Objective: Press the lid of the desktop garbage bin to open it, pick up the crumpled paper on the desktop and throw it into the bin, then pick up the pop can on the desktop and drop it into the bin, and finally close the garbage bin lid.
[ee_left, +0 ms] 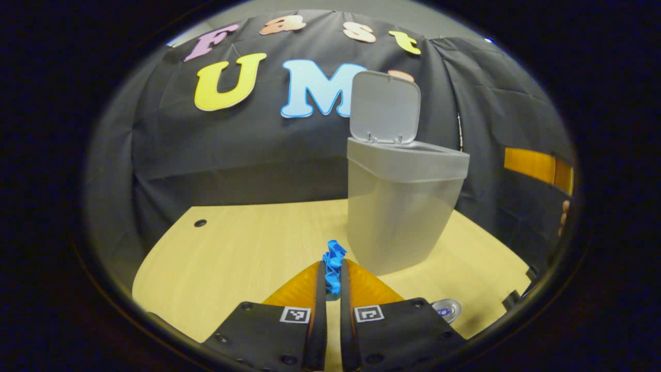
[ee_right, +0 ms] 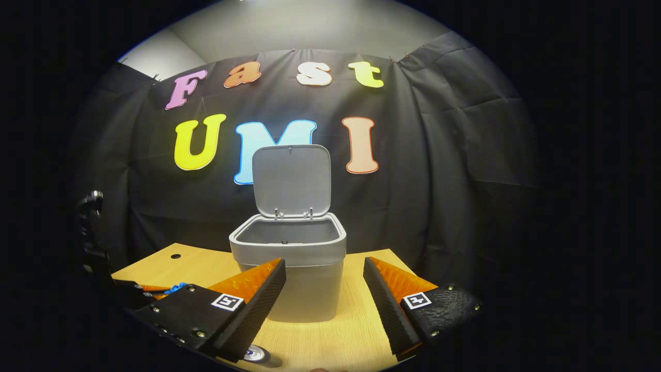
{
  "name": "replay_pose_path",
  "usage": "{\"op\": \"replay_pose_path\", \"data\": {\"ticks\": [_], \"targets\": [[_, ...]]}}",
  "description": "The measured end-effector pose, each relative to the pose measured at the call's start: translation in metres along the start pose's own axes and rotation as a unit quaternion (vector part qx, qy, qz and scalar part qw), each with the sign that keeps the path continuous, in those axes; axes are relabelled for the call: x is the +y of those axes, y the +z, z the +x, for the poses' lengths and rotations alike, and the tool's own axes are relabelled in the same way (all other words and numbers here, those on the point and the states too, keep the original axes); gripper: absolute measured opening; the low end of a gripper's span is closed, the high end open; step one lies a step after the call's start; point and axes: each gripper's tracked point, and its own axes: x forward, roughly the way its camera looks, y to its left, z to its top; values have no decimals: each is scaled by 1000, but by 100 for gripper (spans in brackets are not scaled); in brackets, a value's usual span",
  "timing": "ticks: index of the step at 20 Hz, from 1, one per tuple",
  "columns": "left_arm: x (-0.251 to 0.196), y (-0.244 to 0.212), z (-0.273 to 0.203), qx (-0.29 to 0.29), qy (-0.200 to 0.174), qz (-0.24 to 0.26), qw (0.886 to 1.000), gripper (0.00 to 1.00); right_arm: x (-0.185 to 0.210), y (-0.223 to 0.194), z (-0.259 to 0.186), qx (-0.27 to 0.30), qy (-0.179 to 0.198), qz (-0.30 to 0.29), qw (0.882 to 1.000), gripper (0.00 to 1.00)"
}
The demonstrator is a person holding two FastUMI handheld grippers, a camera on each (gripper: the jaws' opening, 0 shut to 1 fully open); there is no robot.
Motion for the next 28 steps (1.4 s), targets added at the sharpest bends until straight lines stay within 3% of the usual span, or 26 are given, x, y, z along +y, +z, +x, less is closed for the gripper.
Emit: {"op": "replay_pose_path", "data": {"ticks": [6, 14, 21, 27, 28], "targets": [[-23, 76, 19, -64, -24, -21, 997, 19, -4, -5, 2, 4, -4, 8, 1000, 96], [-46, 152, 52, -127, -56, -9, 990, 18, -20, -5, -1, 9, -26, 1, 1000, 96], [-77, 169, 83, -133, -87, -11, 987, 17, -29, -1, -13, 9, -43, -15, 999, 96], [-90, 166, 101, -123, -89, 7, 988, 31, -32, -6, -24, 18, -49, -21, 998, 96], [-92, 163, 104, -118, -91, 8, 989, 29, -32, -6, -24, 18, -49, -20, 998, 96]]}}
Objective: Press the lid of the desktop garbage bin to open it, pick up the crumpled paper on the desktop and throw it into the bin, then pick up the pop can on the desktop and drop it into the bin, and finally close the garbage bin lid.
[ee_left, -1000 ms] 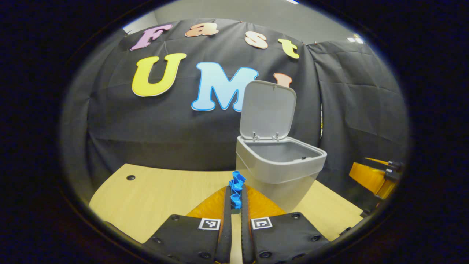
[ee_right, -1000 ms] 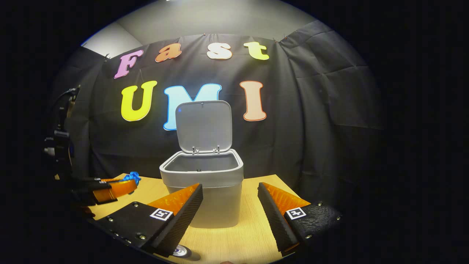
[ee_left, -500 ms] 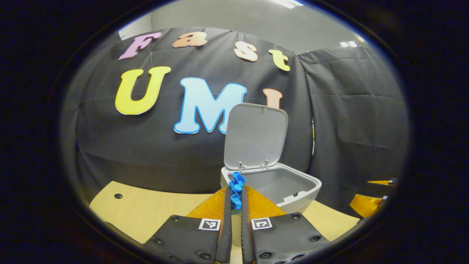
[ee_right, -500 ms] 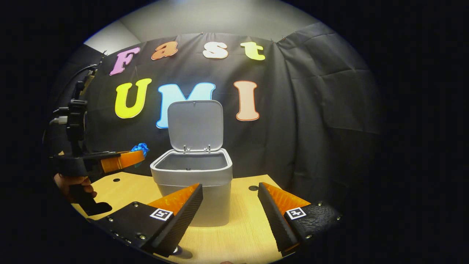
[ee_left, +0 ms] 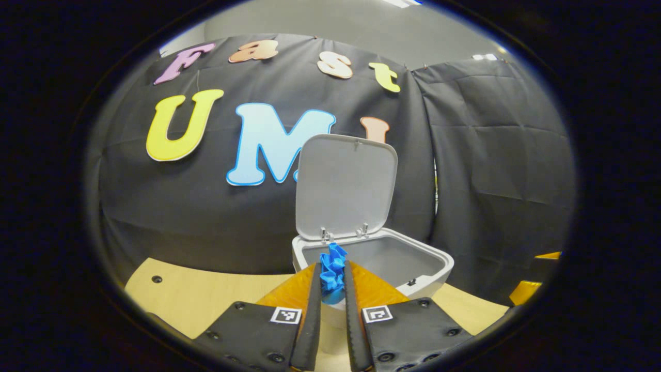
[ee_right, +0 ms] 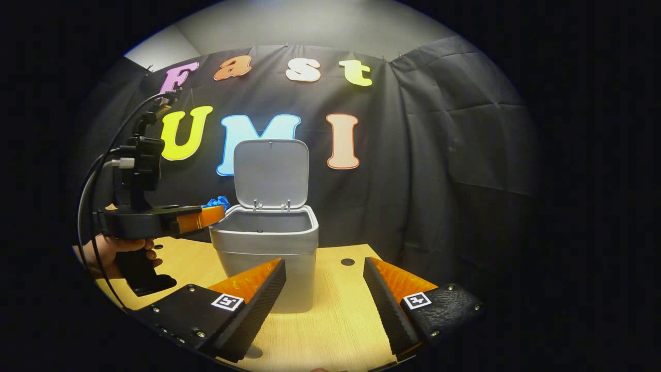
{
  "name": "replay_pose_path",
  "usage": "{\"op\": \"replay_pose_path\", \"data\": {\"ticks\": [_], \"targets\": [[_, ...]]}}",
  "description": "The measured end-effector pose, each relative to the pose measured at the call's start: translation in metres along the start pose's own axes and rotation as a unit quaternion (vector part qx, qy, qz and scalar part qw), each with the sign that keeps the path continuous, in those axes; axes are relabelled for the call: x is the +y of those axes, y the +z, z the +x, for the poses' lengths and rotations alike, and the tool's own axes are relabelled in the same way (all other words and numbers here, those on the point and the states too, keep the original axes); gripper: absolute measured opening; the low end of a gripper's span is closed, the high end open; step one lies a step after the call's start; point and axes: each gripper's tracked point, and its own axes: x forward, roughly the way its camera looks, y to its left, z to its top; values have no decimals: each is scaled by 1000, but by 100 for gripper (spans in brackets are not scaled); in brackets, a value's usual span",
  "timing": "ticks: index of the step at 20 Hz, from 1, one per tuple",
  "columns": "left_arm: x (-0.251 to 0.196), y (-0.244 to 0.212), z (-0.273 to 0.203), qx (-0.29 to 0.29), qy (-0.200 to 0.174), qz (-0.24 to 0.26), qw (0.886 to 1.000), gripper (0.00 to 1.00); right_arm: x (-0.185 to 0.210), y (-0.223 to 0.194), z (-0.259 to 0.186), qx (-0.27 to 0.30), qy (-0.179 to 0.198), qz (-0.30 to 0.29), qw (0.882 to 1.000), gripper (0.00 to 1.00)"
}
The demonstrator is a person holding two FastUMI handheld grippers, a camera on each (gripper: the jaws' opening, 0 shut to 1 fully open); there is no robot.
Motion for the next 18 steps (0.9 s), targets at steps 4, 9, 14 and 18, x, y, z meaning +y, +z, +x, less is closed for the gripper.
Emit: {"op": "replay_pose_path", "data": {"ticks": [4, 9, 14, 18], "targets": [[-8, -8, 5, 9, -5, 0, 1000, 41, 0, 2, -2, -3, 0, 2, 1000, 96], [-15, -9, 6, 10, -15, 2, 1000, 62, 0, -1, -5, -2, 1, -1, 1000, 96], [-24, -7, 3, 5, -26, -6, 1000, 88, 6, -4, -8, 0, 7, -2, 1000, 96], [-17, -3, -9, 0, -18, -15, 1000, 95, 19, -9, -9, 3, 23, -5, 1000, 97]]}}
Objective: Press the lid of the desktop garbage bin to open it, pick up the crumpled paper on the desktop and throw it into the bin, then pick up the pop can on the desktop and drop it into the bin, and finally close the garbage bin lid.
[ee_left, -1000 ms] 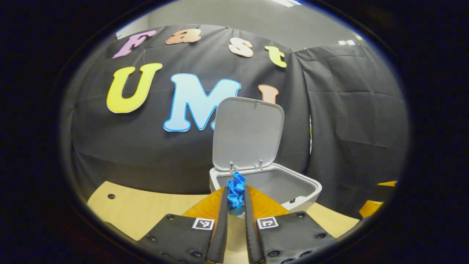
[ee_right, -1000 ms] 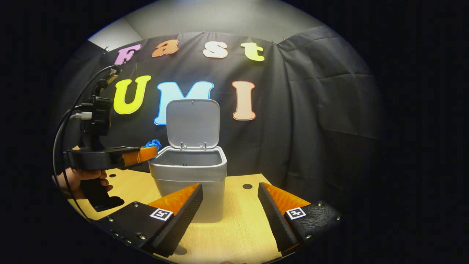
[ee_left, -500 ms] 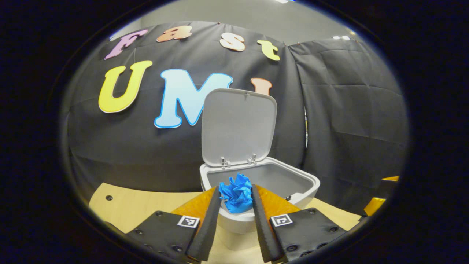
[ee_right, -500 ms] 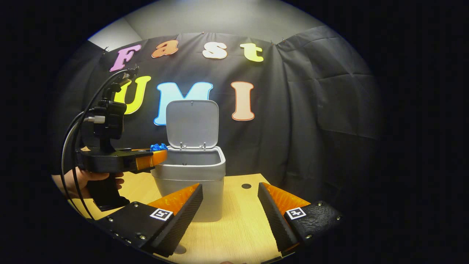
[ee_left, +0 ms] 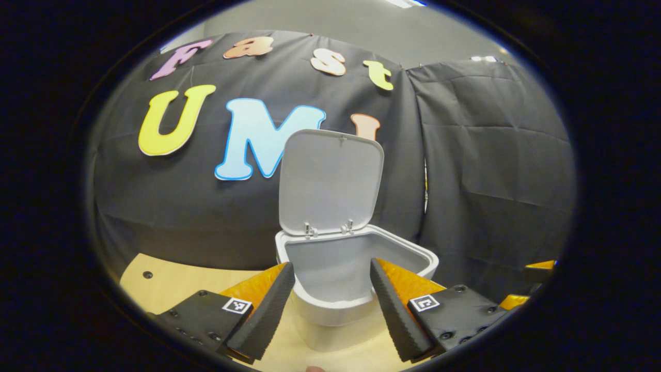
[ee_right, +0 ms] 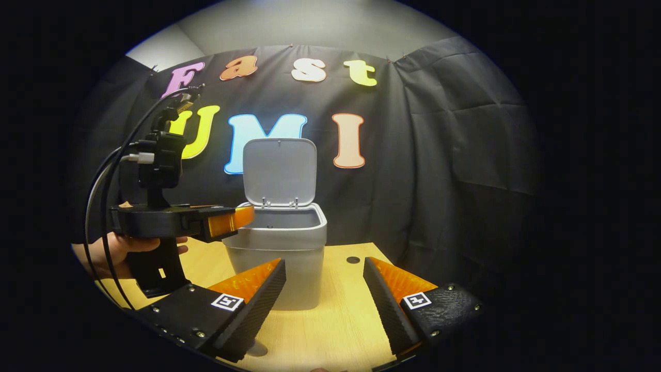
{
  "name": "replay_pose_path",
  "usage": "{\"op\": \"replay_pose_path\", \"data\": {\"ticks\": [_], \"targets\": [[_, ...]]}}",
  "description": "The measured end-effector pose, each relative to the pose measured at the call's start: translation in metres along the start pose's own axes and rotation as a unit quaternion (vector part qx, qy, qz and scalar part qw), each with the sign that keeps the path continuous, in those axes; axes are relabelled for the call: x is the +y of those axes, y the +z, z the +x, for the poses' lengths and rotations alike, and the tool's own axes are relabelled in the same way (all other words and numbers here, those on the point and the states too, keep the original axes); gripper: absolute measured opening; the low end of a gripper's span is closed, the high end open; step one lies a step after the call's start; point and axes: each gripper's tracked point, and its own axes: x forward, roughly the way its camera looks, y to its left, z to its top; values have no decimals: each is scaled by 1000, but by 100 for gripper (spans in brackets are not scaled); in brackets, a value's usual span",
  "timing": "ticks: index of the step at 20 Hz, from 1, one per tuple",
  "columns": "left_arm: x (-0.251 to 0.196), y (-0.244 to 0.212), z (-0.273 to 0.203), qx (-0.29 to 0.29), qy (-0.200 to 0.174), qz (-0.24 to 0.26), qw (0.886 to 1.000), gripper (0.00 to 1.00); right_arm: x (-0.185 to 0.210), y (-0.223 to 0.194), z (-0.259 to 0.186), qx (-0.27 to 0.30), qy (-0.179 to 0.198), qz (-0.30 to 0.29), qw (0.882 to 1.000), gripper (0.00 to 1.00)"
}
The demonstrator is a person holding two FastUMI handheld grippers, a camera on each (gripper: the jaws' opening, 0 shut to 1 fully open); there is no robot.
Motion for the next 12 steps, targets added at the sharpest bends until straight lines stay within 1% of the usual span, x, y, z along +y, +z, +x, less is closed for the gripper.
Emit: {"op": "replay_pose_path", "data": {"ticks": [4, 12], "targets": [[16, 6, -22, -9, 21, -3, 1000, 95, 20, -6, 3, 6, 27, -3, 1000, 96], [52, 9, -73, -22, 70, -7, 997, 95, 68, -36, 0, 42, 101, -8, 994, 97]]}}
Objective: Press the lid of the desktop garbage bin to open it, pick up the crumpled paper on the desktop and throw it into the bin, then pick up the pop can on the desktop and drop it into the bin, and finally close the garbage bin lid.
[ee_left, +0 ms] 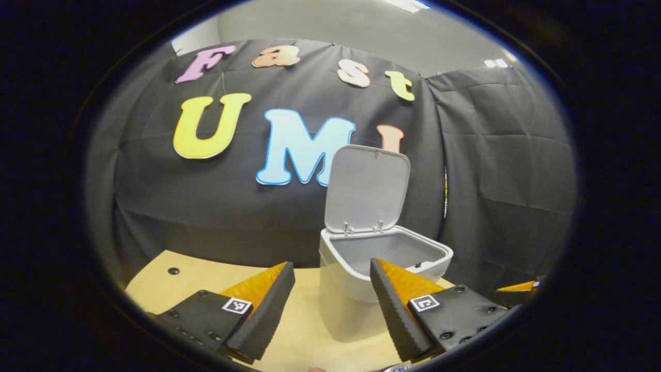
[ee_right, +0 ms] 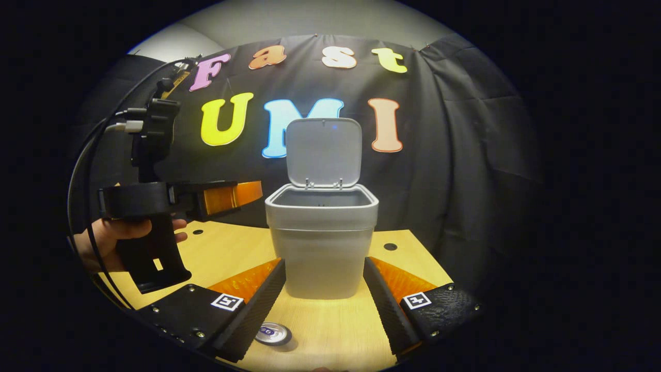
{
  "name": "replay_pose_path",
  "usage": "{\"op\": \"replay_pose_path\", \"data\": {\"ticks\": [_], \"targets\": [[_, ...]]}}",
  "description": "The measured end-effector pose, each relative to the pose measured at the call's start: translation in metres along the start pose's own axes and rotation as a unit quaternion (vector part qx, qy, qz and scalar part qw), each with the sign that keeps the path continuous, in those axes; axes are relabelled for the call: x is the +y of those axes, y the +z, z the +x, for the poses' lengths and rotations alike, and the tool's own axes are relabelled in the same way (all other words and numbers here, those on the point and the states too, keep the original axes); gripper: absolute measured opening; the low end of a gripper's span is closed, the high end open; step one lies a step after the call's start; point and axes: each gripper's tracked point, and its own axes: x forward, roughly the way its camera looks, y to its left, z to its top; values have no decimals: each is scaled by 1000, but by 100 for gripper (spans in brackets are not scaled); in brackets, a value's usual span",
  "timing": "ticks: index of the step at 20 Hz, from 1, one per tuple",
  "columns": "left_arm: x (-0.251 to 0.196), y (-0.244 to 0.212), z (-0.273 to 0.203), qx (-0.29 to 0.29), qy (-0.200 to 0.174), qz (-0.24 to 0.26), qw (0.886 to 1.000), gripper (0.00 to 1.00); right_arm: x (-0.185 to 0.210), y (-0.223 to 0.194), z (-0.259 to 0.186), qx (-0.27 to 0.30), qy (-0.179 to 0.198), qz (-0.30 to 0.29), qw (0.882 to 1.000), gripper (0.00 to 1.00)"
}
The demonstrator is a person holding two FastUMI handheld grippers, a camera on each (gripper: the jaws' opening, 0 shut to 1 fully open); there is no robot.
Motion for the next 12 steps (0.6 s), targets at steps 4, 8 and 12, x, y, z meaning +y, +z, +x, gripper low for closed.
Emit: {"op": "replay_pose_path", "data": {"ticks": [4, 8, 12], "targets": [[14, 6, -21, -9, 20, 1, 1000, 96, 23, -22, 3, 29, 38, -8, 999, 97], [22, 15, -42, -17, 36, 13, 999, 95, 44, -47, 6, 64, 76, -10, 995, 97], [30, 19, -57, -22, 48, 19, 998, 95, 62, -77, 8, 105, 107, -14, 989, 97]]}}
